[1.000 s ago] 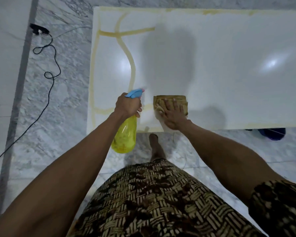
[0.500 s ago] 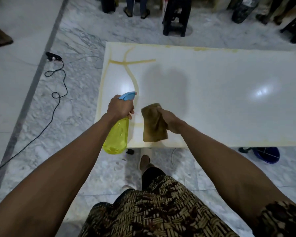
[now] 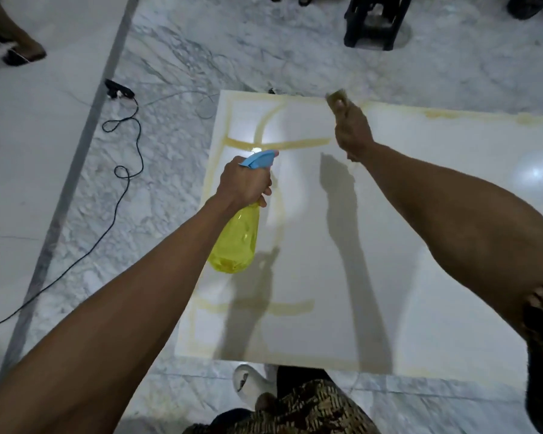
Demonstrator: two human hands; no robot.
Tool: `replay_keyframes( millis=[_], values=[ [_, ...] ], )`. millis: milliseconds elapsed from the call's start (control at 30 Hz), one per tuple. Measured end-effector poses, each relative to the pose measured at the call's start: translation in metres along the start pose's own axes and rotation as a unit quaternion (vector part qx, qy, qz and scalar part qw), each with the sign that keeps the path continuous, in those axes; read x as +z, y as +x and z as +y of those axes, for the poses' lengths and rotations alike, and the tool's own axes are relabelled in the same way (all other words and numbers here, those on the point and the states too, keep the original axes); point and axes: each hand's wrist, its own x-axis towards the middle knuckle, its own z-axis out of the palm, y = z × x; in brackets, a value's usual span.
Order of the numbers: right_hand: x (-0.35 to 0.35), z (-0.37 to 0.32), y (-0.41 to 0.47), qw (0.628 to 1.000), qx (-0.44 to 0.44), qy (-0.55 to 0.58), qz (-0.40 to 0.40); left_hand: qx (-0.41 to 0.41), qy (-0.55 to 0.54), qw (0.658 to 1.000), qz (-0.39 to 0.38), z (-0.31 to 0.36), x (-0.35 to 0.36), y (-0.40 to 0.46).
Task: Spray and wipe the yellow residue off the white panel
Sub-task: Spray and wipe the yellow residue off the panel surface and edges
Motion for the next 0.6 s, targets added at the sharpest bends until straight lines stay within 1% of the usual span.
replay_keyframes(
  millis=[67, 133, 200, 233, 267, 333, 367, 467, 600],
  values=[
    [0.012, 0.001, 0.062, 0.997, -0.023, -0.073, -0.018, 0.005, -0.007, 1.0, 0.011, 0.01, -0.002, 0.036],
    [0.03, 0.008, 0.101, 0.98, -0.007, -0.183, -0.084, 0.021, -0.011, 1.0, 0.015, 0.016, -0.002, 0.061],
    [0.056, 0.028, 0.107, 0.942, 0.013, -0.282, -0.182, 0.027, -0.015, 0.999, 0.013, 0.018, -0.001, 0.077],
    [0.073, 0.043, 0.102, 0.927, 0.005, -0.319, -0.199, 0.024, -0.021, 0.999, 0.012, 0.017, -0.001, 0.083],
    [0.088, 0.056, 0.091, 0.919, -0.011, -0.344, -0.192, 0.018, -0.024, 0.999, 0.014, 0.015, -0.002, 0.087],
    [0.107, 0.073, 0.06, 0.928, -0.027, -0.341, -0.144, 0.003, -0.019, 1.0, 0.02, 0.011, -0.003, 0.092],
    [0.111, 0.077, 0.047, 0.93, -0.038, -0.34, -0.132, -0.006, -0.013, 1.0, 0.019, 0.008, -0.003, 0.093],
    [0.107, 0.077, 0.007, 0.929, -0.059, -0.328, -0.158, -0.027, 0.015, 0.999, 0.012, -0.004, -0.002, 0.088],
    [0.116, 0.088, -0.065, 0.929, -0.045, -0.325, -0.17, -0.03, 0.033, 0.999, 0.002, -0.02, -0.005, 0.065]
  ],
)
